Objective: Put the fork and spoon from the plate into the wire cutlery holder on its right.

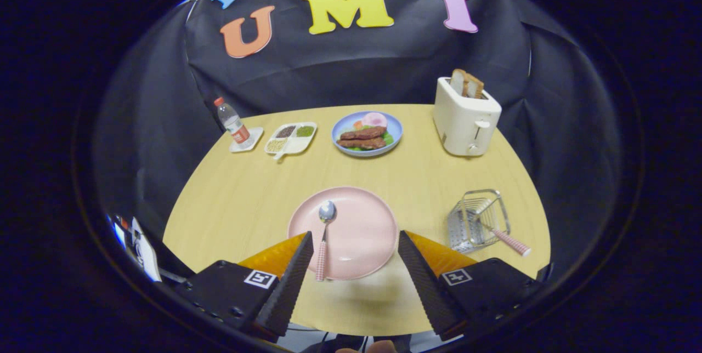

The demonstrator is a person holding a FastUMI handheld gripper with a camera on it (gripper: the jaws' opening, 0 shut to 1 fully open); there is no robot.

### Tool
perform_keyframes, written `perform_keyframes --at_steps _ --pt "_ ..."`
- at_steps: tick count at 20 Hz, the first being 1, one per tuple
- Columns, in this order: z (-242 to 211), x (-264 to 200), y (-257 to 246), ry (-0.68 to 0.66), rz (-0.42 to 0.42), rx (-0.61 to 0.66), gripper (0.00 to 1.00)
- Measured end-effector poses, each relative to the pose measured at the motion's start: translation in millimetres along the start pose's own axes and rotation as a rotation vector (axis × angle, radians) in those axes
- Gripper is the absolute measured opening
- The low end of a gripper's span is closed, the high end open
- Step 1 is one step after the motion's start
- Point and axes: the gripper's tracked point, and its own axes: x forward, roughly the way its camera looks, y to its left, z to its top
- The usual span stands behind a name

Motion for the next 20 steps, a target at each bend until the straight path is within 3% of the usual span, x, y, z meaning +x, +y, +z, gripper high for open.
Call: perform_keyframes --at_steps 5,11,17,18,19,20 --pt "-43.6 45.8 30.2 0.043 -0.028 -0.124 0.93" --pt "-65.8 84.1 39.6 0.08 -0.039 -0.134 0.91" --pt "-77.3 105.3 33.1 0.138 -0.06 -0.104 0.59" --pt "-79.6 108.1 36.3 0.15 -0.042 -0.099 0.46" --pt "-80.4 110.2 36.0 0.16 -0.038 -0.096 0.46" --pt "-82.5 115.1 32.3 0.163 -0.037 -0.086 0.35"
